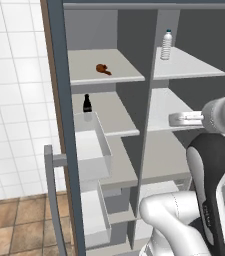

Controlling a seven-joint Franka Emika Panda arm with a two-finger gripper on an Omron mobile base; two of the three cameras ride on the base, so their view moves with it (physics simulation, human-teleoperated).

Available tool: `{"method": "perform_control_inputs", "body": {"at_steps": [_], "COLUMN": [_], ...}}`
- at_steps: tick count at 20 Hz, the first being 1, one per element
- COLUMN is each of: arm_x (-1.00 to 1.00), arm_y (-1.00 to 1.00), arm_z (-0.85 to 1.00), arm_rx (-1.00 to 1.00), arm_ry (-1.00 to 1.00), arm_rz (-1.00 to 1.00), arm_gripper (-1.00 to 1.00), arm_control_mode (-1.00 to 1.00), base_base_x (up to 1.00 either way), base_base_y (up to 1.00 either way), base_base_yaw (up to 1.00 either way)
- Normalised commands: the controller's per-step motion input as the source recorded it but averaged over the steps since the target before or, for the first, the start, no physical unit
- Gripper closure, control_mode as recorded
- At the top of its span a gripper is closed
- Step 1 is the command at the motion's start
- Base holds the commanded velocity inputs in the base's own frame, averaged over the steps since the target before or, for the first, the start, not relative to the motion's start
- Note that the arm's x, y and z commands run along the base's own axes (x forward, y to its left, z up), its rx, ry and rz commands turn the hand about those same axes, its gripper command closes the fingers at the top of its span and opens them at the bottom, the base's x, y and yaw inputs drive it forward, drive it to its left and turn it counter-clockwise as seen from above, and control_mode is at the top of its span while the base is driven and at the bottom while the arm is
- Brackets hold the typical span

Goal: There's a chicken drumstick in the fridge that needs to be moved to the freezer for freezing. Pick up the chicken drumstick from the fridge, place it on any shelf in the freezer, and close the fridge and freezer doors when done.

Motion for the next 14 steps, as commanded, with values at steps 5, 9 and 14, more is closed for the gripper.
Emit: {"method": "perform_control_inputs", "body": {"at_steps": [5, 9, 14], "arm_x": [0.0, 0.0, 0.0], "arm_y": [0.0, 0.0, 0.0], "arm_z": [0.0, 0.0, 0.0], "arm_rx": [0.0, 0.0, 0.0], "arm_ry": [0.0, 0.0, 0.0], "arm_rz": [0.0, 0.0, 0.0], "arm_gripper": [-1.0, -1.0, -1.0], "arm_control_mode": [1.0, 1.0, 1.0], "base_base_x": [-0.64, -0.86, -0.6], "base_base_y": [0.0, 0.0, 0.0], "base_base_yaw": [0.0, 0.0, 0.0]}}
